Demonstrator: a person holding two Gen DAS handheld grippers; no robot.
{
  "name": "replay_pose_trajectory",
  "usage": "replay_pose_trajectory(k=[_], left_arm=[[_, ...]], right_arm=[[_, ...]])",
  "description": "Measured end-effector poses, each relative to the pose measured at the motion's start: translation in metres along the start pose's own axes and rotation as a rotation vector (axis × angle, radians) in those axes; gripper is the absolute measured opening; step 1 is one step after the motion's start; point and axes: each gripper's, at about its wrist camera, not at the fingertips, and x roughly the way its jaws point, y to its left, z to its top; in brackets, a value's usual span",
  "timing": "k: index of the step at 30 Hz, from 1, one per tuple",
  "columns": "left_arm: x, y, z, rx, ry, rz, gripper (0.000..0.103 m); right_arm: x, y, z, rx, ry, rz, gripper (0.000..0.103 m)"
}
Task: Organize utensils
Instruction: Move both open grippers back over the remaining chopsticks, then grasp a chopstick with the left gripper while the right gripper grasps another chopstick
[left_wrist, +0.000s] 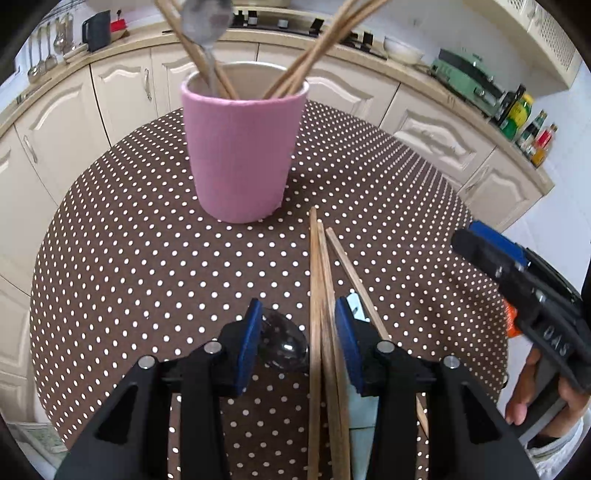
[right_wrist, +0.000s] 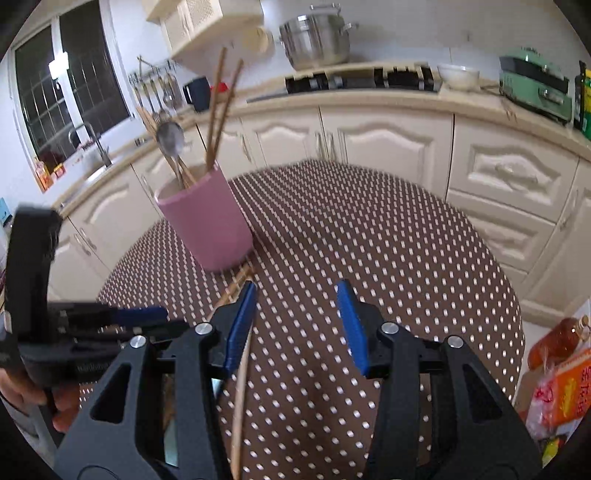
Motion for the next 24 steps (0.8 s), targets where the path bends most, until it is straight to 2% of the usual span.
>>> replay_pose_trajectory(k=[2, 4, 9, 15, 24], left_arm=[[0.008, -0.005, 0.002, 0.001, 0.025, 0.018, 0.039], [0.013, -0.006, 0.004, -0.008, 0.044, 0.031, 0.028], [0.024, -0.008, 0.009, -0.018, 0.072, 0.054, 0.024], [0.028, -0.011, 0.013, 0.008, 0.09, 0.081, 0.024], [0.052, -0.035, 0.033, 0.051, 0.135, 0.137, 0.024]], right_arm=[[0.002, -0.003, -0.003, 0.005, 0.023, 0.005, 0.046], [0.003, -0.005, -0.004, 0.006, 0.042, 0.014, 0.046], [0.007, -0.007, -0.008, 0.002, 0.076, 0.028, 0.046], [0.009, -0.01, -0.008, 0.015, 0.092, 0.039, 0.046], [0.016, 0.0, -0.005, -0.002, 0.155, 0.069, 0.046]])
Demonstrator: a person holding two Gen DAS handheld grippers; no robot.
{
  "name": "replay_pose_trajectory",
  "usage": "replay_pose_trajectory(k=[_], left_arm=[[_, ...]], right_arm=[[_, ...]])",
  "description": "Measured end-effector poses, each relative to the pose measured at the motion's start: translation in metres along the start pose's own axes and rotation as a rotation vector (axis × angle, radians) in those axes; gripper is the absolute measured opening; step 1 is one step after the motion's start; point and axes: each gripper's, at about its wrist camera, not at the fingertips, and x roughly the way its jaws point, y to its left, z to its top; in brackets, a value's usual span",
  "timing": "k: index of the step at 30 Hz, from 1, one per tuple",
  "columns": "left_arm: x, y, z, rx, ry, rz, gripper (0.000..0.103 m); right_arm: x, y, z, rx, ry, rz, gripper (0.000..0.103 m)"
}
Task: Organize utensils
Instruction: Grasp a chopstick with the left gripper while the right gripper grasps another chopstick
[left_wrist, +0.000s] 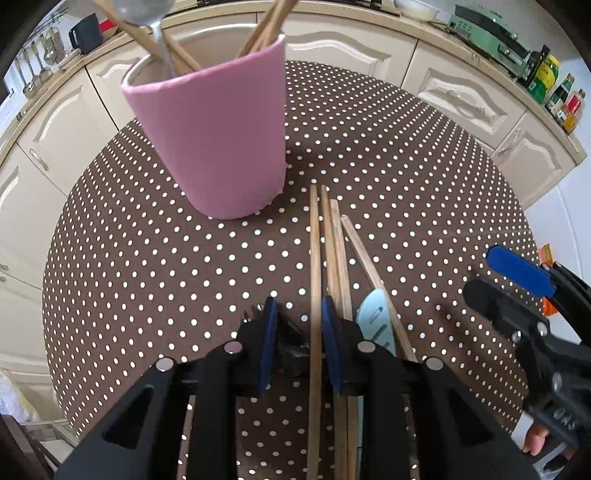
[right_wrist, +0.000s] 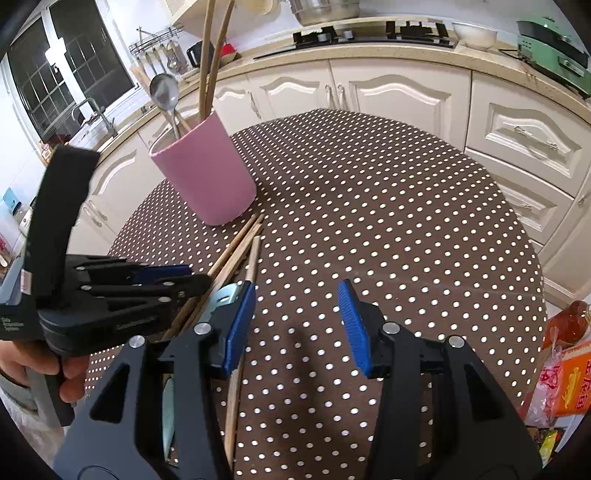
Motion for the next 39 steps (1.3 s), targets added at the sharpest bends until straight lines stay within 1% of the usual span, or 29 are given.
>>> replay_pose_trajectory(k=[2, 3, 4, 9, 11, 12, 15, 17, 21, 26, 28, 30, 32, 35, 39], left_arm=[[0.003, -0.002, 0.003, -0.005, -0.004, 0.008, 0.015], [0.004, 0.0, 0.004, -0.015, -0.003, 0.002, 0.007], [0.007, -0.002, 0.01, -0.024, -0.006, -0.01, 0.007], [0.003, 0.003, 0.01, -0.063, -0.045, -0.064, 0.006], [0.0, 0.005, 0.009, -0.076, -0.063, -0.087, 0.006], [-0.002, 0.005, 0.009, -0.079, -0.069, -0.089, 0.006], [-0.01, 0.004, 0.008, -0.084, -0.102, -0.1, 0.006], [-0.016, 0.002, 0.006, -0.085, -0.118, -0.103, 0.006], [-0.03, -0.002, -0.009, -0.086, -0.146, -0.105, 0.006], [-0.046, 0.018, -0.016, -0.094, -0.16, -0.116, 0.005], [-0.049, 0.021, -0.019, -0.099, -0.163, -0.118, 0.005], [-0.052, 0.026, -0.021, -0.102, -0.167, -0.123, 0.005], [-0.055, 0.03, -0.022, -0.105, -0.171, -0.128, 0.005], [-0.059, 0.037, -0.026, -0.109, -0.173, -0.14, 0.005], [-0.066, 0.043, -0.029, -0.117, -0.189, -0.17, 0.005]], right_arm=[[0.001, 0.002, -0.001, -0.007, 0.011, 0.002, 0.046], [0.001, 0.003, -0.001, -0.01, 0.017, 0.003, 0.046], [0.002, 0.004, -0.001, -0.013, 0.024, 0.003, 0.046], [0.005, 0.008, -0.001, -0.031, 0.066, -0.002, 0.046], [0.008, 0.013, 0.0, -0.049, 0.096, 0.009, 0.046], [0.01, 0.015, 0.0, -0.056, 0.11, 0.012, 0.046], [0.02, 0.025, 0.001, -0.092, 0.199, 0.02, 0.046], [0.025, 0.03, 0.001, -0.107, 0.232, 0.008, 0.046], [0.037, 0.042, 0.003, -0.14, 0.285, -0.038, 0.046], [0.05, 0.054, 0.003, -0.173, 0.32, -0.072, 0.046], [0.056, 0.058, 0.002, -0.192, 0.342, -0.097, 0.029], [0.059, 0.058, 0.003, -0.197, 0.34, -0.1, 0.016], [0.059, 0.055, 0.004, -0.181, 0.343, -0.081, 0.01], [0.056, 0.046, 0.007, -0.157, 0.334, -0.062, 0.007], [0.042, 0.029, 0.011, -0.118, 0.284, -0.033, 0.006]])
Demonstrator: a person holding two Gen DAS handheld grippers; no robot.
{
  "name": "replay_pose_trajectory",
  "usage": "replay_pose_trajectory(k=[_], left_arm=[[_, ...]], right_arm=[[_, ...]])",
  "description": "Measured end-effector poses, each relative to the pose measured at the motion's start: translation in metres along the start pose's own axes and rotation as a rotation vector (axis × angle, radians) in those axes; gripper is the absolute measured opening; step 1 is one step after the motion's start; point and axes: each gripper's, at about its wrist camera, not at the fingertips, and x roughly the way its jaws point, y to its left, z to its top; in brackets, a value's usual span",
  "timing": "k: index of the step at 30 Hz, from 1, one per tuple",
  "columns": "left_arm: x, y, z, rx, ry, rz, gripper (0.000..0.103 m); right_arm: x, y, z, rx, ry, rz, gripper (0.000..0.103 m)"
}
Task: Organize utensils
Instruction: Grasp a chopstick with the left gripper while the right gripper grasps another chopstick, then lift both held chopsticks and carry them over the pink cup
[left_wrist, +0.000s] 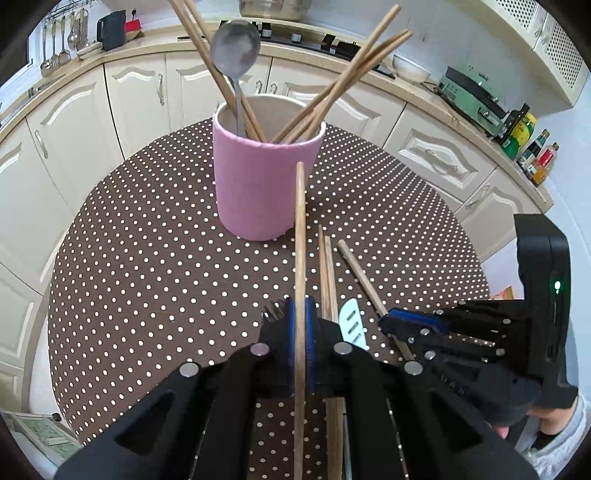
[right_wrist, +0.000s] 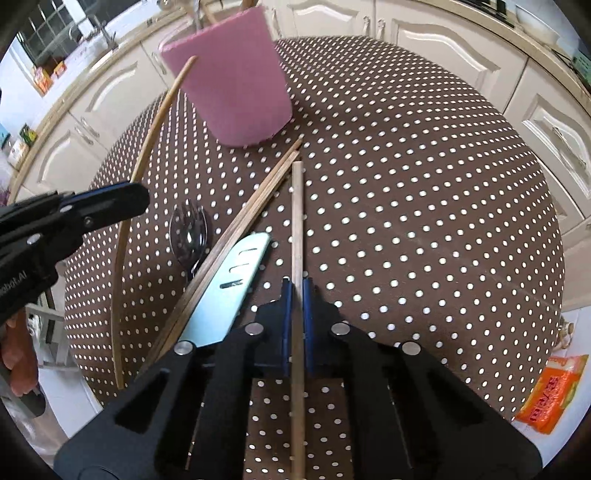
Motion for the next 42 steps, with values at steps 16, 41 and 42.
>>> replay_pose_trajectory(k=[16, 41, 42], left_arm=[[-0.073, -0.014, 0.002, 0.074, -0.238, -0.102, 0.005], [-0.155, -0.021, 0.06, 0.108, -0.601, -0.005, 0.005], [-0.16, -0.02, 0.061, 0.105, -0.623, -0.002, 0.005]], right_arm=[[-0.12, -0.036, 0.002, 0.043, -0.39, 0.208, 0.006], [-0.183, 0.028, 0.062, -0.015, -0.937, 0.061, 0.006], [-0.181, 0.03, 0.064, -0.012, -0.948, 0.059, 0.006]])
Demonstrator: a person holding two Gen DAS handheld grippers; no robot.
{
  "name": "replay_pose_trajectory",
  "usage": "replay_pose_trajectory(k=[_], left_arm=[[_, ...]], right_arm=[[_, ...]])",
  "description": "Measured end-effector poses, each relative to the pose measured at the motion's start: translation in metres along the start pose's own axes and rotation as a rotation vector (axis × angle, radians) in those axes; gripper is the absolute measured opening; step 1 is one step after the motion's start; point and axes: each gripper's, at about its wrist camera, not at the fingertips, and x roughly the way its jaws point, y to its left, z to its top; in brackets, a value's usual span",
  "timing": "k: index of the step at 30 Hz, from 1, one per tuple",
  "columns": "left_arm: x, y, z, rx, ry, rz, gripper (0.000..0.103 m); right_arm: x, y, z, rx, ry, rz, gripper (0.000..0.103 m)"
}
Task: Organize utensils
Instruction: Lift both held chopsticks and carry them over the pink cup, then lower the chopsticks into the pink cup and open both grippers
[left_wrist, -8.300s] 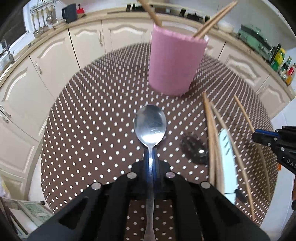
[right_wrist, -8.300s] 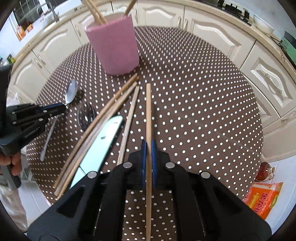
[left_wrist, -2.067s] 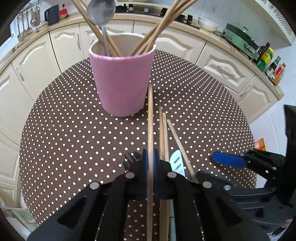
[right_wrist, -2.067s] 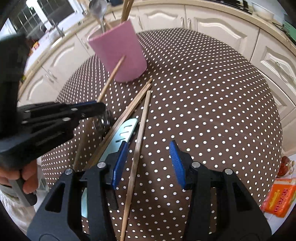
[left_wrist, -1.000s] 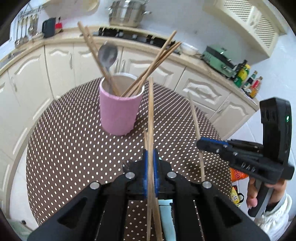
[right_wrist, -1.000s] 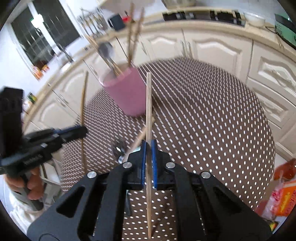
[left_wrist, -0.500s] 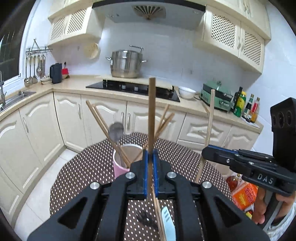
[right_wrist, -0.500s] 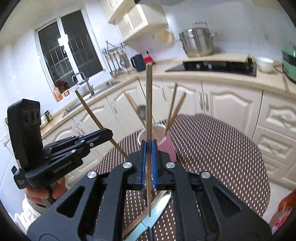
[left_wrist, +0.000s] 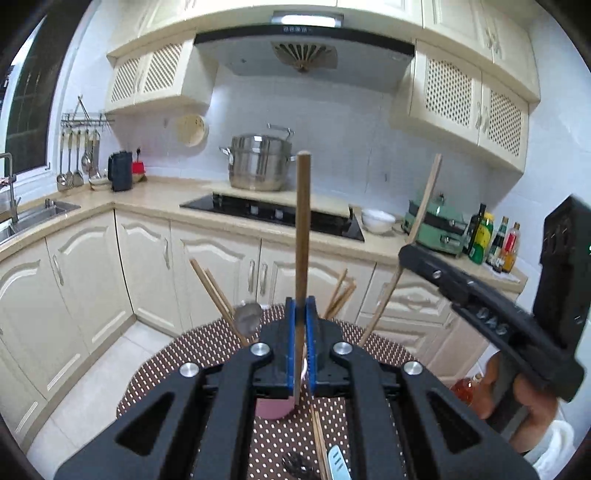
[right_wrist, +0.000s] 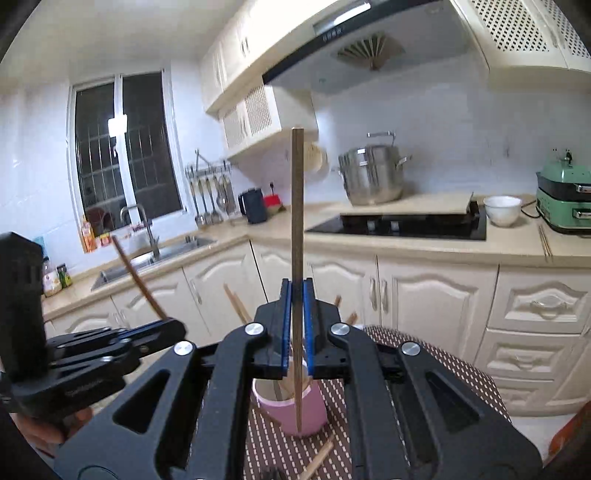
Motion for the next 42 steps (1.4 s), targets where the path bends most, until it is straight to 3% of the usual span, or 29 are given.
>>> replay_pose_trajectory(k=[7, 14, 26, 38, 42], left_arm=[[-0.002, 0.0, 0.01, 0.02, -0.103, 0.042, 0.005], [0.033, 0.003, -0.005, 0.024, -0.034, 0.063, 0.005], [0.075, 0.016, -0.03, 0.022, 0.083, 0.085, 0.005], [0.088, 0.011, -0.053, 0.054, 0.09, 0.153, 0.007], [0.085, 0.007, -0.055, 0.065, 0.092, 0.169, 0.027]], right_arm=[[0.02, 0.005, -0.004, 0.017, -0.043, 0.018, 0.007], [0.031, 0.007, -0.009, 0.019, -0.08, 0.027, 0.007], [0.058, 0.007, -0.028, 0.017, -0.014, 0.032, 0.007], [0.059, 0.004, -0.04, 0.026, 0.014, 0.022, 0.007], [0.061, 0.002, -0.043, 0.04, 0.026, 0.021, 0.007]])
